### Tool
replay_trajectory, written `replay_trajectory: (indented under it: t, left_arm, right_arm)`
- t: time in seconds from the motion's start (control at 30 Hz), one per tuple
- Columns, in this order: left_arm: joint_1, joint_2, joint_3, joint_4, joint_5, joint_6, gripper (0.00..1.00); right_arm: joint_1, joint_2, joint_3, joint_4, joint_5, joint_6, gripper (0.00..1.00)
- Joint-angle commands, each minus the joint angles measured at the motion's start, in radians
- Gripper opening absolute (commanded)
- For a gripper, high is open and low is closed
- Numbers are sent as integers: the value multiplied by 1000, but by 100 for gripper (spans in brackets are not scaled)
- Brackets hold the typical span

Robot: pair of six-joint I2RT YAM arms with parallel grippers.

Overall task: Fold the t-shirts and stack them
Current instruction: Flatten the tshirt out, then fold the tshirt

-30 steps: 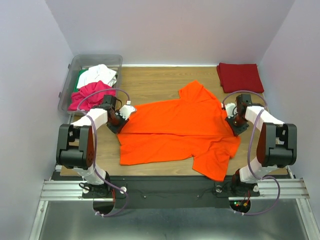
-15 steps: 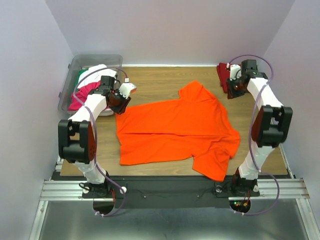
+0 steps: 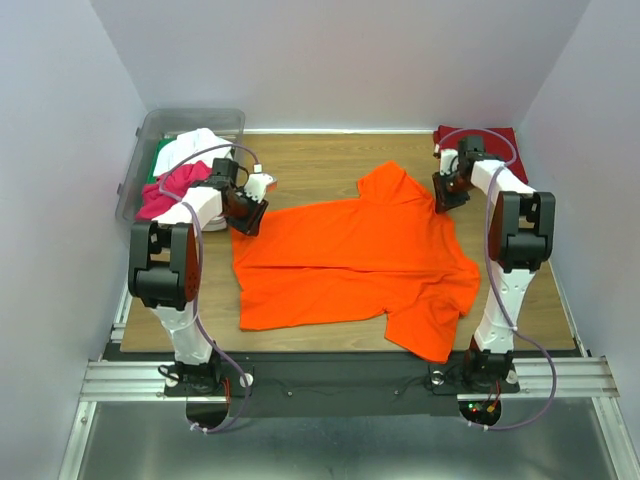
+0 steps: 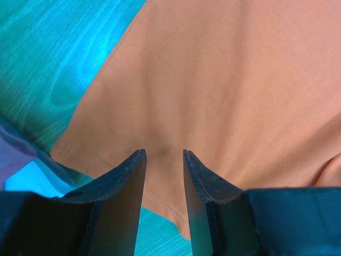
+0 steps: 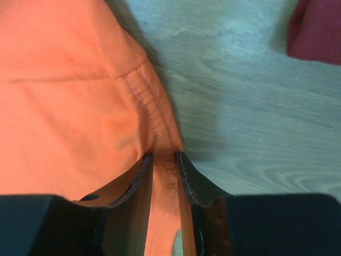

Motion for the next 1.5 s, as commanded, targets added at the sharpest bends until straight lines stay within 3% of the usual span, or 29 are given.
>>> replay_trajectory:
  t: [0.0, 0.07, 0.2, 0.37, 0.53, 0.77, 0.9, 0.97, 1.13, 1.27, 1.47]
  left_arm:
    - [10, 28, 5, 64, -65, -15, 45]
    - [10, 44, 11, 73, -87, -20, 43]
    - [10, 105, 40, 80, -111, -25, 31]
    - [10, 179, 112, 80, -155, -32, 23]
    - [11, 246, 244, 63, -143, -37, 25]
    - [11, 360, 459, 26, -112, -77, 32]
    - [13, 342, 540, 20, -80, -97, 39]
    - [13, 300, 534, 12, -63, -98, 41]
    - [11, 93, 392, 9, -2, -81, 44]
    - [8, -14, 188, 17, 21, -54, 44]
    - [-11, -48, 22, 53, 34, -26, 44]
  right_arm:
    - [11, 1, -53, 98, 119, -4, 23]
    - [11, -1, -91, 138, 206, -14, 11]
    - [11, -16, -143, 167, 302, -34, 1]
    - [9, -30, -177, 197, 368, -25, 1]
    - [3, 13, -131, 226, 466, 1, 1]
    - [0, 79, 10, 227, 480, 36, 1]
    - [0, 30, 47, 217, 406, 36, 14]
    - [0, -55, 41, 180, 315, 32, 31]
    - [0, -266, -56, 105, 166, -2, 49]
    - [0, -350, -161, 45, 136, -69, 48]
    - [1, -331, -292, 33, 86, -91, 35]
